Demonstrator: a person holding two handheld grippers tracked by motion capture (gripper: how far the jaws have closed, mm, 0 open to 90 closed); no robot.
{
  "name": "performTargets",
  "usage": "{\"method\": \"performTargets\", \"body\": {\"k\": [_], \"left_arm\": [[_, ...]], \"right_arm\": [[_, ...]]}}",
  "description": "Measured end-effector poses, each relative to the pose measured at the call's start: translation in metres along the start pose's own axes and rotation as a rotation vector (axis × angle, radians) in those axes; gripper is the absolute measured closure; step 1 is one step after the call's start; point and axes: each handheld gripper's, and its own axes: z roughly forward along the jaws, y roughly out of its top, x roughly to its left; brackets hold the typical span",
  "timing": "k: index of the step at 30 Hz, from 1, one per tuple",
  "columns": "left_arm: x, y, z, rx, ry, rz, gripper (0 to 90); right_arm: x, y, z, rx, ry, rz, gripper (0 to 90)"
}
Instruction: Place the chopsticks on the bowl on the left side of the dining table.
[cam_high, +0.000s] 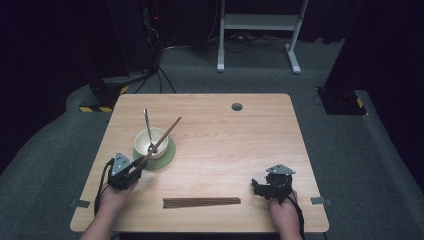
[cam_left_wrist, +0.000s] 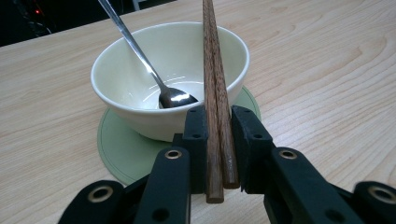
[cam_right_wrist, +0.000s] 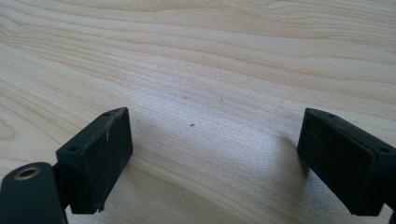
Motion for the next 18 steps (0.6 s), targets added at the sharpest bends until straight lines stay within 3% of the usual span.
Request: {"method": "performTargets", "body": {"k": [6, 12, 18], "left_arm": [[0.003, 0.000, 0.000, 0.002, -0.011, 0.007, 72.2], [0.006, 0.000, -0.002, 0.003, 0.016, -0.011, 57.4], [0.012, -0.001, -0.005, -0.002, 0.027, -0.031, 53.5]], "right_arm": [[0.000, 0.000, 0.000, 0.000, 0.000, -0.001, 10.3], [0.000, 0.000, 0.000, -0.003, -0.002, -0.002, 10.3], [0.000, 0.000, 0.000, -0.003, -0.003, -0.004, 10.2]]}}
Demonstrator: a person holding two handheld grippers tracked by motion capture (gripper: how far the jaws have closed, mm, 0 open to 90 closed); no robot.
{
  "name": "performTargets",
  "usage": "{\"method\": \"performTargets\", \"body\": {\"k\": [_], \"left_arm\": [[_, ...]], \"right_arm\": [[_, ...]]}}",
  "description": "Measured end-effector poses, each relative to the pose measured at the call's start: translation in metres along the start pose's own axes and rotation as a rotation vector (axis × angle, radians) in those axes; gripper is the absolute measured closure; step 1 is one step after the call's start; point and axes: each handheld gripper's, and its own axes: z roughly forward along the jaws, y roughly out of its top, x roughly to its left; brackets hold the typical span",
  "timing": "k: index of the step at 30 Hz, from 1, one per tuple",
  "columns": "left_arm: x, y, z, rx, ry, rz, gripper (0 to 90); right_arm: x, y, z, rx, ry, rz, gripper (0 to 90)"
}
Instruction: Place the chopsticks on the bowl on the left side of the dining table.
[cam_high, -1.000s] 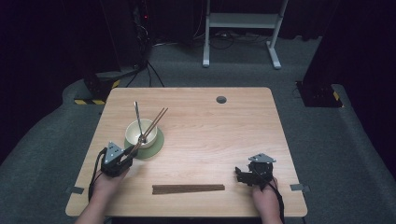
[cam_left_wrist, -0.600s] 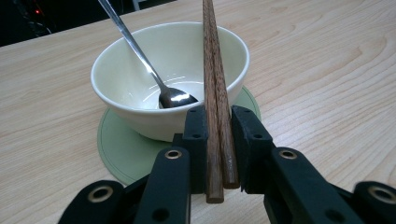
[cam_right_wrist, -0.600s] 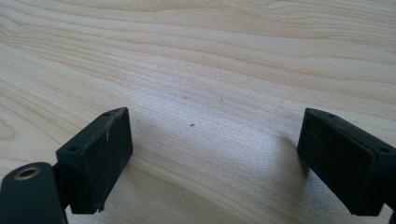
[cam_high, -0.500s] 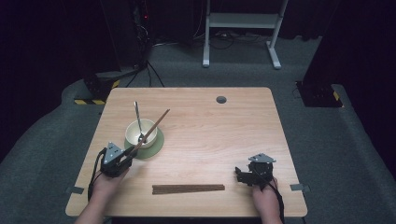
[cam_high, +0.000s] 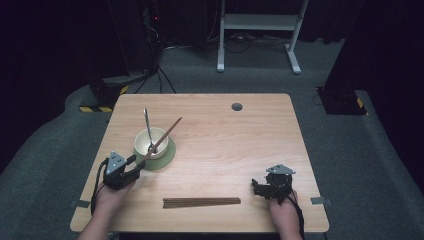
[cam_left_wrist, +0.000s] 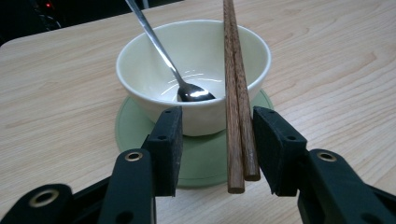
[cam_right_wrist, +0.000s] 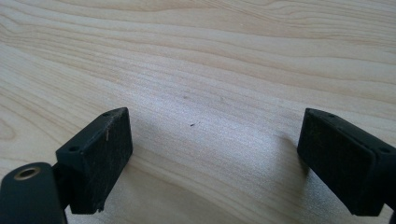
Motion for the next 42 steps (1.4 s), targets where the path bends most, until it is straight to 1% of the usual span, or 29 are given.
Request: {"method": "performTargets", "body": {"k": [5, 6, 8, 10, 13, 14, 15, 17, 19, 21, 22, 24, 25, 26, 27, 28, 30, 31, 32, 33, 34, 35, 36, 37, 38, 39, 40, 41, 42], "left_arm": [[0.008, -0.001, -0.004, -0.005, 0.018, -0.028, 52.0], [0.008, -0.001, -0.004, -0.007, 0.023, -0.045, 52.0], [0.013, -0.001, -0.005, -0.007, 0.034, -0.046, 50.7], [0.016, -0.002, -0.006, -0.007, 0.048, -0.073, 49.4], [0.021, -0.002, -0.008, -0.010, 0.055, -0.074, 47.0], [0.020, -0.002, -0.008, -0.013, 0.054, -0.099, 46.4], [0.022, -0.002, -0.008, -0.015, 0.055, -0.098, 45.1], [0.022, -0.001, -0.008, -0.010, 0.055, -0.095, 44.6], [0.018, 0.004, -0.010, 0.011, 0.048, -0.104, 43.0], [0.012, 0.011, -0.016, 0.021, 0.073, -0.056, 40.0], [0.010, 0.013, -0.017, 0.025, 0.074, -0.045, 38.6], [0.007, 0.015, -0.017, 0.040, 0.074, -0.049, 37.2], [0.008, 0.015, -0.016, 0.054, 0.068, -0.043, 35.4], [0.009, 0.015, -0.014, 0.072, 0.056, -0.050, 34.4], [0.011, 0.016, -0.012, 0.089, 0.044, -0.045, 29.8], [0.013, 0.017, -0.011, 0.099, 0.043, -0.048, 29.8], [0.018, 0.020, -0.012, 0.115, -0.014, -0.080, 24.2], [0.019, 0.019, -0.009, 0.085, -0.023, -0.088, 20.3], [0.018, 0.019, -0.008, 0.078, -0.027, -0.087, 19.8], [0.018, 0.018, -0.007, 0.089, -0.040, -0.088, 19.8], [0.017, 0.017, -0.004, 0.092, -0.039, -0.088, 18.4], [0.015, 0.015, -0.002, 0.076, -0.025, -0.086, 18.4], [0.014, 0.014, -0.002, 0.087, -0.028, -0.078, 18.9], [0.012, 0.015, -0.001, 0.095, -0.018, -0.076, 19.7], [0.012, 0.015, -0.001, 0.095, -0.018, -0.076, 21.4], [0.012, 0.015, -0.001, 0.085, -0.001, -0.064, 21.4], [0.011, 0.013, -0.003, 0.078, 0.005, -0.065, 28.1], [0.011, 0.013, -0.003, 0.078, 0.005, -0.065, 31.2], [0.012, 0.012, -0.003, 0.075, 0.011, -0.071, 31.2]], "right_arm": [[0.000, 0.000, 0.000, 0.001, 0.001, 0.001, 10.0], [0.000, 0.000, 0.000, 0.001, 0.001, 0.001, 10.0], [0.000, 0.000, 0.000, 0.001, 0.002, -0.001, 9.9], [0.000, 0.000, 0.000, 0.001, 0.004, 0.000, 9.8], [0.000, 0.001, 0.001, 0.002, 0.007, 0.001, 9.7], [0.000, 0.001, 0.001, 0.004, 0.010, 0.002, 9.7], [0.000, 0.001, 0.001, -0.002, 0.008, -0.008, 9.7], [0.000, 0.001, 0.001, -0.002, 0.008, -0.007, 9.7], [0.000, 0.001, 0.001, -0.002, 0.008, -0.008, 9.7], [0.000, 0.001, 0.001, -0.002, 0.008, -0.007, 9.8], [0.000, 0.001, 0.001, -0.002, 0.008, -0.007, 9.8], [0.000, 0.001, 0.001, -0.002, 0.008, -0.007, 9.7], [0.000, 0.001, 0.001, -0.002, 0.008, -0.007, 9.7], [0.000, 0.001, 0.001, -0.002, 0.008, -0.007, 9.7], [0.000, 0.001, 0.001, -0.002, 0.008, -0.007, 9.8], [0.000, 0.001, 0.001, -0.002, 0.008, -0.007, 9.8], [0.000, 0.001, 0.001, -0.002, 0.010, -0.009, 9.8], [-0.001, 0.001, 0.001, -0.002, 0.011, -0.010, 9.7], [0.000, 0.001, 0.001, 0.004, 0.013, -0.003, 9.7], [0.000, 0.001, 0.001, 0.004, 0.013, -0.003, 9.7], [-0.001, 0.001, 0.001, -0.002, 0.011, -0.011, 9.7], [-0.001, 0.001, 0.001, -0.002, 0.011, -0.011, 9.7], [-0.002, 0.001, 0.001, -0.007, 0.013, -0.023, 9.8], [-0.002, 0.001, 0.001, -0.006, 0.014, -0.022, 9.8], [-0.002, 0.001, 0.001, -0.006, 0.014, -0.022, 9.8], [-0.002, 0.001, 0.001, -0.006, 0.014, -0.022, 9.8], [-0.001, 0.001, 0.001, -0.007, 0.011, -0.019, 10.0], [-0.001, 0.001, 0.001, -0.007, 0.011, -0.019, 10.0], [-0.001, 0.001, 0.001, -0.007, 0.009, -0.017, 9.9]]}}
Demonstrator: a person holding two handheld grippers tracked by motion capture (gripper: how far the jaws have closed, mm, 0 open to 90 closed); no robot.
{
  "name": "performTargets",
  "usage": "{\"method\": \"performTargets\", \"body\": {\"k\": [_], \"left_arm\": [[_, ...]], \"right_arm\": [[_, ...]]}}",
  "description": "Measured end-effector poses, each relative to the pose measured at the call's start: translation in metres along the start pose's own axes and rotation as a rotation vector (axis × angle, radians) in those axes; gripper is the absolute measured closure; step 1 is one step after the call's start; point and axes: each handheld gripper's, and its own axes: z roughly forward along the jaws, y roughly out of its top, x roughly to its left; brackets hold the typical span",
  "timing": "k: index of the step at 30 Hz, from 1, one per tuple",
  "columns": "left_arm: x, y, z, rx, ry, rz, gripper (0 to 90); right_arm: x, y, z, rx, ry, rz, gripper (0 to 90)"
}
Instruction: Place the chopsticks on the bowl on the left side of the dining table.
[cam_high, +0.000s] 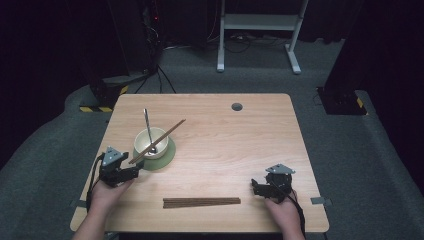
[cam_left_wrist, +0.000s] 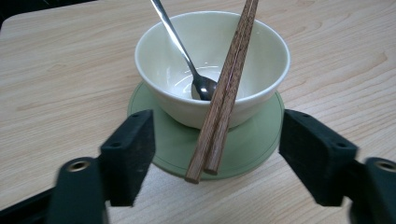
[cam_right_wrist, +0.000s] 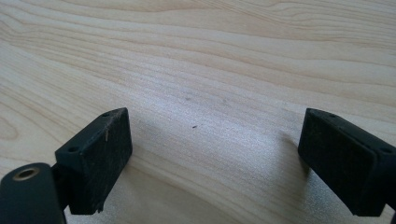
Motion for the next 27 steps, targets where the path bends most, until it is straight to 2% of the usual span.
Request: {"method": "performTargets", "body": {"k": [1, 2, 3, 6, 7, 8, 10, 11, 15, 16, 17, 21, 22, 23, 25, 27], "left_arm": [[0.002, 0.000, 0.000, 0.006, 0.000, 0.008, 35.8], [0.003, -0.001, 0.002, 0.004, 0.002, -0.005, 35.8], [0.004, -0.001, 0.003, 0.009, 0.008, 0.003, 36.4], [0.008, -0.002, 0.005, 0.008, 0.014, -0.017, 36.4], [0.010, -0.002, 0.004, 0.006, 0.017, -0.007, 36.5], [0.010, -0.002, 0.004, 0.006, 0.015, -0.022, 36.8], [0.013, -0.002, 0.004, 0.009, 0.015, -0.011, 36.8], [0.013, -0.002, 0.005, -0.001, 0.008, -0.027, 36.8], [0.016, -0.003, 0.005, 0.007, 0.006, -0.004, 36.8], [0.017, -0.003, 0.004, 0.009, 0.007, 0.004, 36.8], [0.018, -0.003, 0.003, 0.008, 0.004, 0.003, 36.8], [0.022, -0.002, 0.001, -0.005, 0.001, 0.001, 37.1], [0.024, -0.003, 0.000, -0.004, 0.004, -0.004, 37.2], [0.026, -0.003, 0.000, -0.005, 0.004, -0.011, 37.3], [0.030, -0.003, 0.000, -0.006, 0.012, -0.011, 37.5], [0.032, -0.003, 0.000, -0.011, 0.021, -0.029, 37.8]], "right_arm": [[0.002, 0.000, 0.000, 0.005, -0.010, 0.011, 9.9], [0.002, 0.000, 0.000, 0.005, -0.010, 0.011, 9.9], [0.003, 0.000, -0.001, 0.013, -0.013, 0.020, 10.1], [0.004, 0.005, -0.001, 0.034, -0.021, -0.004, 11.6], [0.007, 0.009, -0.003, 0.033, -0.036, -0.011, 12.3], [0.010, 0.014, -0.005, 0.014, -0.041, -0.027, 12.3], [0.015, 0.025, -0.011, -0.021, -0.010, -0.054, 12.2], [0.018, 0.032, -0.013, -0.038, 0.005, -0.049, 12.2], [0.033, 0.059, -0.016, -0.103, 0.059, -0.041, 12.2], [0.043, 0.071, -0.014, -0.116, 0.085, -0.043, 12.2], [0.043, 0.071, -0.014, -0.116, 0.085, -0.043, 12.2], [0.066, 0.089, -0.005, -0.140, 0.128, -0.065, 12.1], [0.077, 0.097, 0.001, -0.145, 0.147, -0.072, 12.6], [0.077, 0.097, 0.001, -0.145, 0.147, -0.072, 12.6], [0.087, 0.105, 0.007, -0.156, 0.157, -0.077, 13.3], [0.096, 0.112, 0.013, -0.169, 0.168, -0.082, 14.2]]}}
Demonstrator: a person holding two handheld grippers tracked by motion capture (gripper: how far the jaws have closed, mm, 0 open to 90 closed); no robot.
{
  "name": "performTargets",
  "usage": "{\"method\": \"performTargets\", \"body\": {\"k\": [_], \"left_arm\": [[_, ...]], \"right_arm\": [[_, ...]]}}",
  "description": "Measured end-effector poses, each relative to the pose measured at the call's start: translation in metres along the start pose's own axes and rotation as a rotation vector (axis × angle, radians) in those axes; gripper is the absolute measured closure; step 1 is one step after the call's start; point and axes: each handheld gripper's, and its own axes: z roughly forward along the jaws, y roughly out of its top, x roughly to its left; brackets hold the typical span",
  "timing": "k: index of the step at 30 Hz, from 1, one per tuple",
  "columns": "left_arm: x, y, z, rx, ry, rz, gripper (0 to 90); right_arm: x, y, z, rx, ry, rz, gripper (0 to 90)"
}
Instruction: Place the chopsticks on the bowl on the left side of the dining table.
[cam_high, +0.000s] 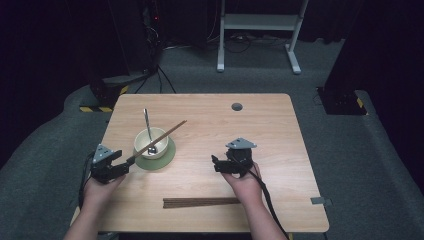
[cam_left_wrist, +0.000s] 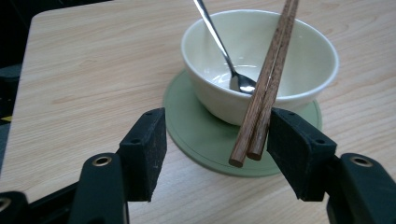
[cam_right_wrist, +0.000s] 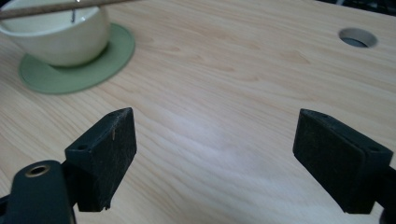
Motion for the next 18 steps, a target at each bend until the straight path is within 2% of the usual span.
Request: {"method": "performTargets", "body": {"k": [2, 8, 9, 10, 16, 18], "left_arm": [[0.004, 0.000, 0.000, -0.003, 0.013, 0.000, 38.0], [0.012, 0.001, 0.001, -0.020, 0.039, -0.050, 37.5], [0.013, 0.001, 0.001, -0.027, 0.042, -0.054, 37.5], [0.014, 0.001, 0.002, -0.030, 0.046, -0.067, 37.5], [0.017, 0.001, 0.005, -0.043, 0.074, -0.089, 40.2], [0.016, 0.001, 0.006, -0.051, 0.078, -0.091, 41.1]], "right_arm": [[0.007, 0.005, 0.009, -0.010, 0.006, -0.007, 15.0], [0.023, 0.015, 0.038, 0.004, 0.030, -0.021, 18.5], [0.029, 0.017, 0.047, 0.011, 0.027, -0.033, 20.1], [0.029, 0.017, 0.047, 0.011, 0.027, -0.033, 20.1], [0.041, 0.026, 0.069, -0.012, 0.011, -0.088, 26.8], [0.044, 0.031, 0.076, -0.003, 0.009, -0.080, 27.4]]}}
